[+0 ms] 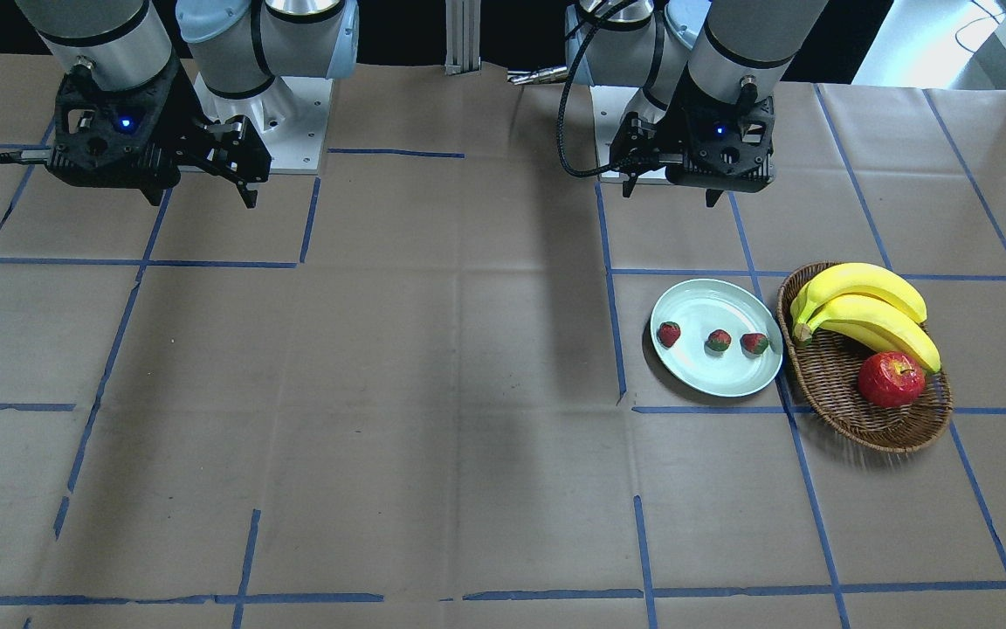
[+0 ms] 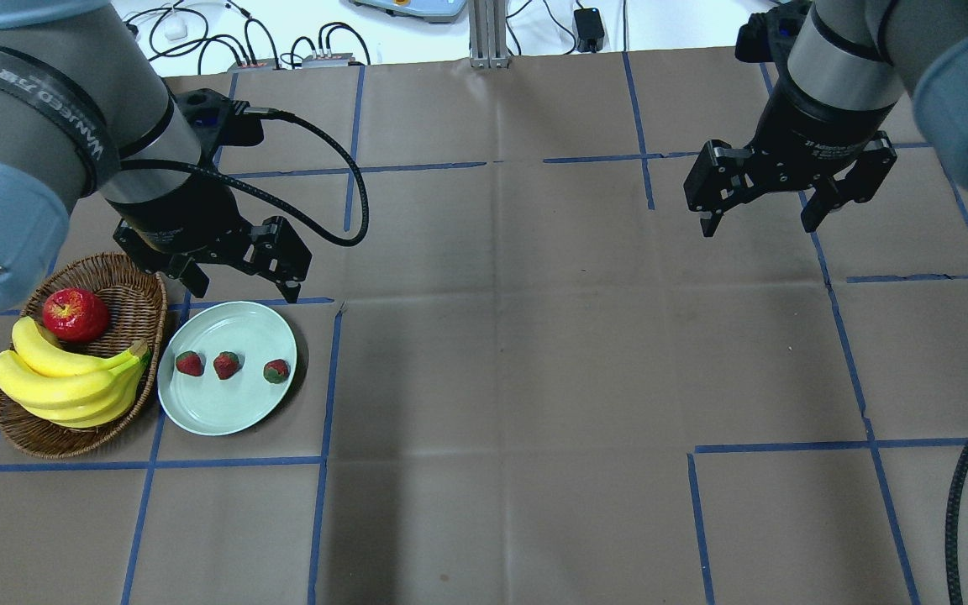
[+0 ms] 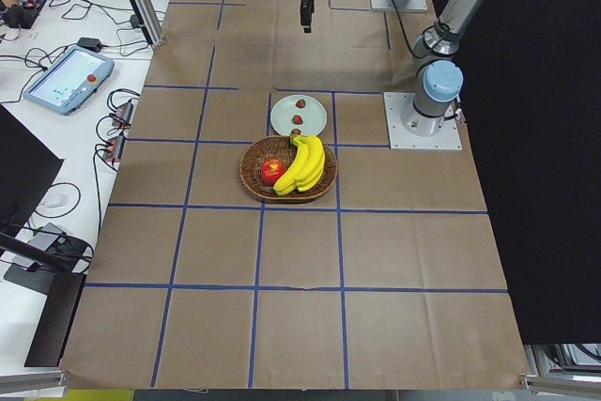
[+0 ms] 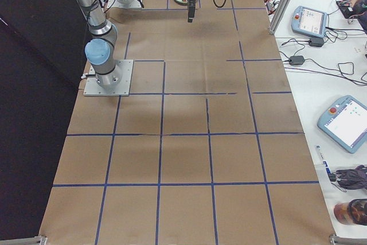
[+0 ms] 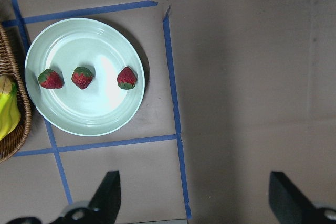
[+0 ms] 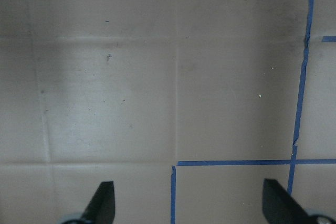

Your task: Collect all strawberries into plate

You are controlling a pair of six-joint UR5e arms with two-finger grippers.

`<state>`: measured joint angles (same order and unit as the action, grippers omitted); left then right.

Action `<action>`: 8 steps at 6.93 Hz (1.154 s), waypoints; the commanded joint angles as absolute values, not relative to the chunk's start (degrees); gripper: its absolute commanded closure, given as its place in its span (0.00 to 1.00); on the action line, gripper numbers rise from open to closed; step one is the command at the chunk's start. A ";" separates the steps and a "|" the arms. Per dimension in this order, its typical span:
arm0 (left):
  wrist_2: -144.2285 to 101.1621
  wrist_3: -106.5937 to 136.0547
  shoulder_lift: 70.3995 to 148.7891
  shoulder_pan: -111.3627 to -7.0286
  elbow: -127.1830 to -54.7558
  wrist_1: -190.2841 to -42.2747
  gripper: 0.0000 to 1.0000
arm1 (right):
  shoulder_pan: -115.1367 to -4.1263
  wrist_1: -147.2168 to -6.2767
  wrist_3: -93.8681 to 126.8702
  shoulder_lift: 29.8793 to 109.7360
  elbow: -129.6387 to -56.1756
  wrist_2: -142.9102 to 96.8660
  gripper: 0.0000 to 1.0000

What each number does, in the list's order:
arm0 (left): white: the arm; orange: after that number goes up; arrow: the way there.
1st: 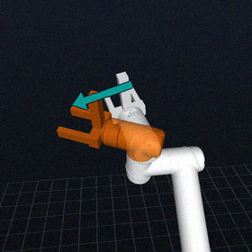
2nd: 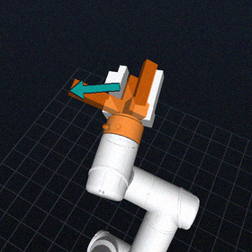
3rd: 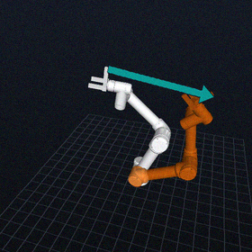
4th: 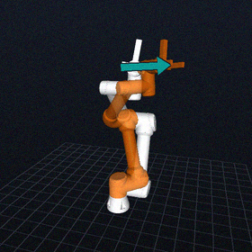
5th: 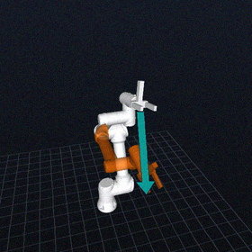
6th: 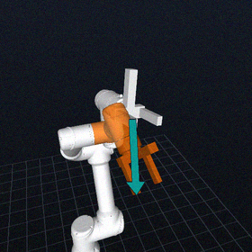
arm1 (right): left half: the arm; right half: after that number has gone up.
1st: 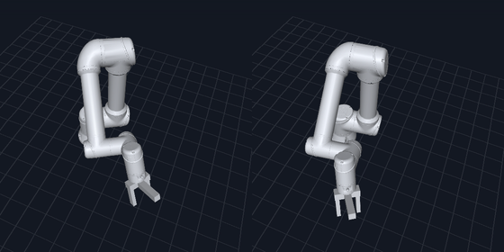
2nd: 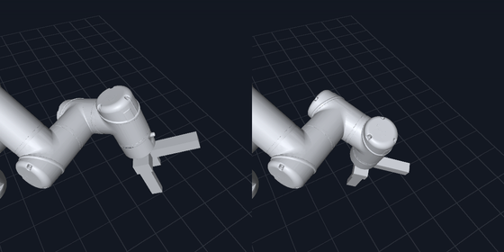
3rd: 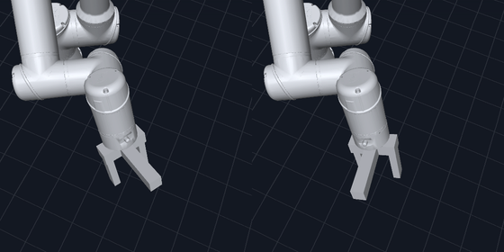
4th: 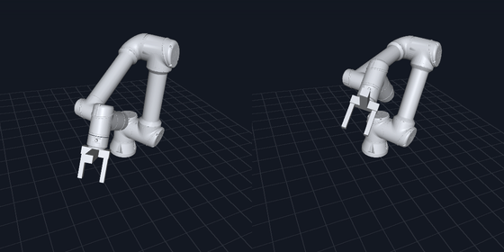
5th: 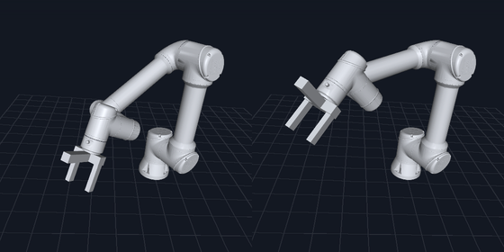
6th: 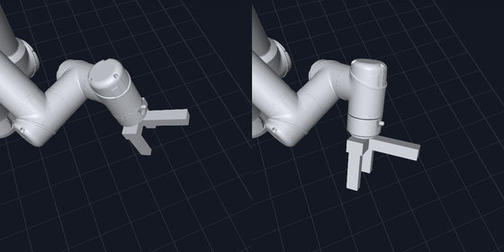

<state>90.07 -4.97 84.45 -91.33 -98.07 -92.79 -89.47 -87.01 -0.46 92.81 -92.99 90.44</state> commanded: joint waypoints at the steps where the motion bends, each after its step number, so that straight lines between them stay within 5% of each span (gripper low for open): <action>1: 90.44 -4.92 84.90 -91.32 -95.98 -94.04 0.00 | -89.47 -87.10 -0.53 92.81 -92.99 90.44 0.00; 8: 90.62 -5.45 84.64 -91.41 -95.89 -94.66 0.00 | -89.47 -87.19 -0.62 92.73 -92.99 90.35 0.00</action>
